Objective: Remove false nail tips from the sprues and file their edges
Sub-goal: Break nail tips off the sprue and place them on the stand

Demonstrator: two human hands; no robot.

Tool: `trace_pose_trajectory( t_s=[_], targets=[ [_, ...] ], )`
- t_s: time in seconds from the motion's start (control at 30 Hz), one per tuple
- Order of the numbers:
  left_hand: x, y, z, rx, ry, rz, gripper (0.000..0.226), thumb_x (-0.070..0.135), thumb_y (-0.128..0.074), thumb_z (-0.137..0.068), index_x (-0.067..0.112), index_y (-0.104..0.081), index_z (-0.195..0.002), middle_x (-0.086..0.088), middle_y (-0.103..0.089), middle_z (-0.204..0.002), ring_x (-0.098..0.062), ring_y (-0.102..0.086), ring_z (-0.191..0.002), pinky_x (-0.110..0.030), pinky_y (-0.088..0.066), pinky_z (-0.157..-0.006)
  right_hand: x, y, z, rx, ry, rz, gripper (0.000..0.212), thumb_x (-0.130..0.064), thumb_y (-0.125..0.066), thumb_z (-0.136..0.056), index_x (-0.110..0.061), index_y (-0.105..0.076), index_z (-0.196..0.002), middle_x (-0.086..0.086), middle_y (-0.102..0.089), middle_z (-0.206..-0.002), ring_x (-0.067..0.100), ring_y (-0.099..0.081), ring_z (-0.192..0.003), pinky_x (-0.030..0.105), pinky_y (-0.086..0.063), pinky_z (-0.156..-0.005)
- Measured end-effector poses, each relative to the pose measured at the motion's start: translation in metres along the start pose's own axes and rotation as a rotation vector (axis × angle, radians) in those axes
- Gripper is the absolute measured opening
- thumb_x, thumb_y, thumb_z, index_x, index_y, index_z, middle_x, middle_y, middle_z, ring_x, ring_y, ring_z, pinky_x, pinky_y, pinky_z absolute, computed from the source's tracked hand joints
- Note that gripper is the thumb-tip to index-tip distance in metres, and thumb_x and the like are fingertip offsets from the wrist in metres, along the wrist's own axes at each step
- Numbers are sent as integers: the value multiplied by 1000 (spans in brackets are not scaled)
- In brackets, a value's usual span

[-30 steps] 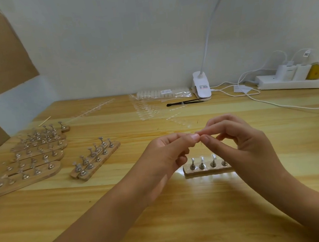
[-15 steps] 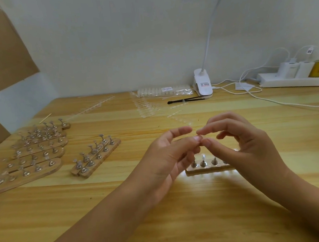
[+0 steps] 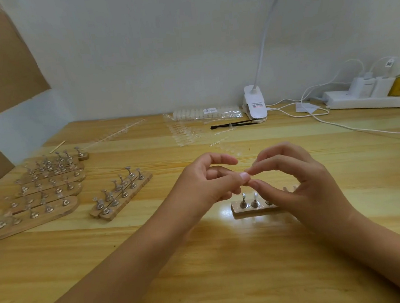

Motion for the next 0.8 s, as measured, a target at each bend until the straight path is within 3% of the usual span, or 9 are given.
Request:
trace_pose_trajectory(
  t_s=[0.17,0.23,0.3,0.53,0.8],
  targets=[
    [-1,10,-3,-42,-70,-659,8,33,-72,-86,37,-69,-92,19,-66,-91,6,-55,-71,-15,-46,-67,6,-5,3,-85,21,128,19,-35,-72,-81,-21,-77,-93,-6,-62,-99,18,-55,-102,18,-37,-91],
    [-8,6,-3,-72,-46,-664,8,36,-76,-82,38,-72,-89,18,-63,-92,6,-51,-68,-19,-45,-68,7,-8,4,-106,39,181,17,-35,-74,-83,-21,-78,-91,-6,-62,-98,18,-54,-100,17,-36,-90],
    [-12,3,-2,-88,-47,-655,11,39,-79,-79,39,-73,-88,18,-58,-87,9,-51,-67,-14,-43,-66,6,-10,4,-116,53,213,17,-34,-73,-82,-19,-78,-89,-6,-62,-98,16,-52,-99,18,-36,-88],
    [-14,0,-4,-81,-82,-666,10,43,-79,-78,41,-69,-80,34,-52,-75,8,-47,-65,-9,-38,-61,2,-15,4,-154,71,214,21,-35,-67,-81,-18,-79,-86,-3,-65,-97,19,-52,-99,30,-41,-83],
    [-14,1,-4,-81,-84,-674,14,42,-79,-77,42,-65,-74,33,-53,-71,7,-47,-63,-12,-37,-59,-4,-15,2,-141,172,368,18,-35,-75,-82,-17,-78,-81,-2,-67,-93,27,-60,-98,46,-46,-84]
  ],
)
Point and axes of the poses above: each hand's wrist, its own z-axis away from the middle knuckle, its own y-axis out of the back of the hand, x = y × z, the point moved 6 cm from there along -z, towards the middle knuckle
